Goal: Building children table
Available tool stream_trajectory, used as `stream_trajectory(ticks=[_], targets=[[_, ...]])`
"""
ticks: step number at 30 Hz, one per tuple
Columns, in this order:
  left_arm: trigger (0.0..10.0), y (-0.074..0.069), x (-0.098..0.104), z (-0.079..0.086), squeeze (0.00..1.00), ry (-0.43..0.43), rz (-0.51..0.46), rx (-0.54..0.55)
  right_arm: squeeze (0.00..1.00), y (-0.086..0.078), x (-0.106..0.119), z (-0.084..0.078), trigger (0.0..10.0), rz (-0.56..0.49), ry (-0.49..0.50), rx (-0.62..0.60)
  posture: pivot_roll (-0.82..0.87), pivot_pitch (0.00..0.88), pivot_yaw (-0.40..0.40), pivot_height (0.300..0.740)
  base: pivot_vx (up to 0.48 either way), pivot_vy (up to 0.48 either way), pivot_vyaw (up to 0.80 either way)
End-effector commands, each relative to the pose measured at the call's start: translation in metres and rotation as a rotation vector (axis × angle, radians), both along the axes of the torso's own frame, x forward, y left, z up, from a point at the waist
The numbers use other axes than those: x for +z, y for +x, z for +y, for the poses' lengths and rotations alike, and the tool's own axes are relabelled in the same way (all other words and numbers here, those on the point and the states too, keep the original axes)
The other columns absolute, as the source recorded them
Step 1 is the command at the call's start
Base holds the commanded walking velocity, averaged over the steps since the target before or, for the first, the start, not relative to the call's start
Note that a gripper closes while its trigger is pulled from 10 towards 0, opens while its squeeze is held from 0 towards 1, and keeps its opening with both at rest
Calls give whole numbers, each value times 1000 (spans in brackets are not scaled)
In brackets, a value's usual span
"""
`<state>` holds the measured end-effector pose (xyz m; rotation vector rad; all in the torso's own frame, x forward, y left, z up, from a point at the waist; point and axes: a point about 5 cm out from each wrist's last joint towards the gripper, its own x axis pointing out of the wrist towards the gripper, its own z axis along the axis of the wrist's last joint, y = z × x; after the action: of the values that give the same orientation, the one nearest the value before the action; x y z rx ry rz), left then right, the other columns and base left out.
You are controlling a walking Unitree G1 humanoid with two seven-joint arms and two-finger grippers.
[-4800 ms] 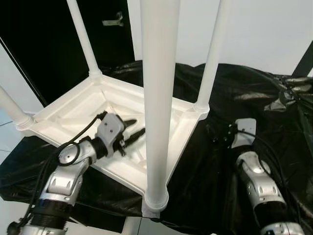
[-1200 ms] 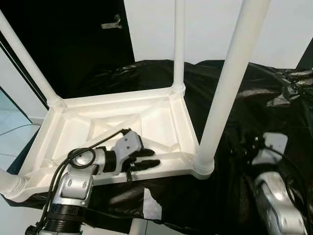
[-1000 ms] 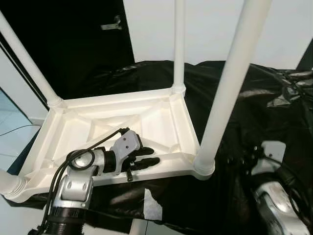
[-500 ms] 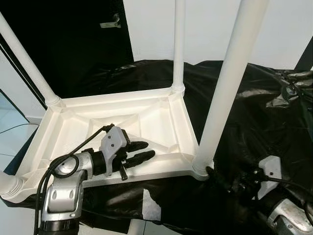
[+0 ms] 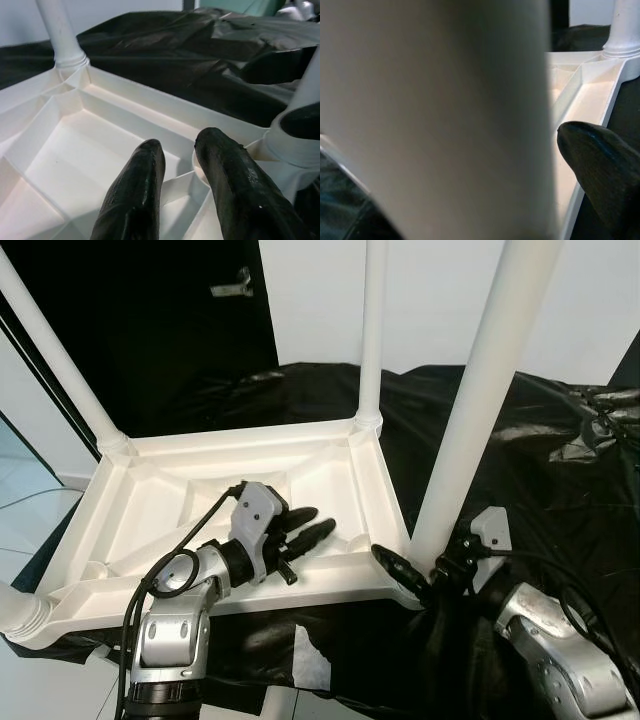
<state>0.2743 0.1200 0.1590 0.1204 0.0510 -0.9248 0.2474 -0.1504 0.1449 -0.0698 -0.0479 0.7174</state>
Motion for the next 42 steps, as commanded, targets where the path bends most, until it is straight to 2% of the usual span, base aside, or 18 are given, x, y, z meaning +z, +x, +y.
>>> stream_trajectory(ticks=[1,2,5,6,7,10,16,22,26,28,29,31,35,42], targets=[[10000,7,-5,2,0,0,2,57,0,9,-6,-2,10000,11,-4,-4,-52,0,48,740,0,0,0],[10000,11,-8,1,0,11,-6,65,0,15,-8,-4,10000,16,-2,-10,-53,0,48,740,0,0,0],[10000,13,-9,0,0,21,-13,71,0,19,-9,-6,10000,19,-1,-14,-53,0,46,740,0,0,0],[10000,22,-12,-6,0,13,-23,81,0,33,-11,-6,10000,24,-8,-8,-54,0,38,740,0,0,0],[10000,24,-12,-8,0,0,-17,82,0,38,-12,-6,10000,25,-12,-3,-54,0,38,740,0,0,0],[10000,27,-12,-11,0,-4,-33,82,0,42,-13,-5,10000,23,-23,6,-54,0,36,740,0,0,0],[10000,44,-15,-20,0,-40,-15,100,0,67,-12,0,10000,20,-34,17,-47,0,19,740,0,0,0],[10000,42,-13,-25,0,-88,-38,115,0,68,-12,1,10000,4,-10,4,-35,0,15,740,0,0,0],[10000,33,-13,-23,0,-89,-74,140,0,60,-12,-2,10000,-18,35,-34,-24,0,17,740,0,0,0],[10000,33,-13,-23,0,-89,-74,140,0,60,-12,-2,10000,-18,35,-34,-24,0,17,740,0,0,0],[10000,28,-13,-23,0,-77,-95,137,0,56,-11,-3,10000,-27,47,-38,-19,0,26,740,0,0,0],[10000,18,-13,-24,0,-96,-79,96,0,50,-11,-2,10000,-38,53,-35,-21,0,41,740,0,0,0],[10000,14,-16,-23,0,-118,-48,79,0,49,-14,0,10000,-43,49,-26,-32,0,57,740,0,0,0],[10000,11,-25,-22,0,-92,-41,68,0,54,-17,2,10000,-42,49,-33,-14,0,42,740,0,0,0]])
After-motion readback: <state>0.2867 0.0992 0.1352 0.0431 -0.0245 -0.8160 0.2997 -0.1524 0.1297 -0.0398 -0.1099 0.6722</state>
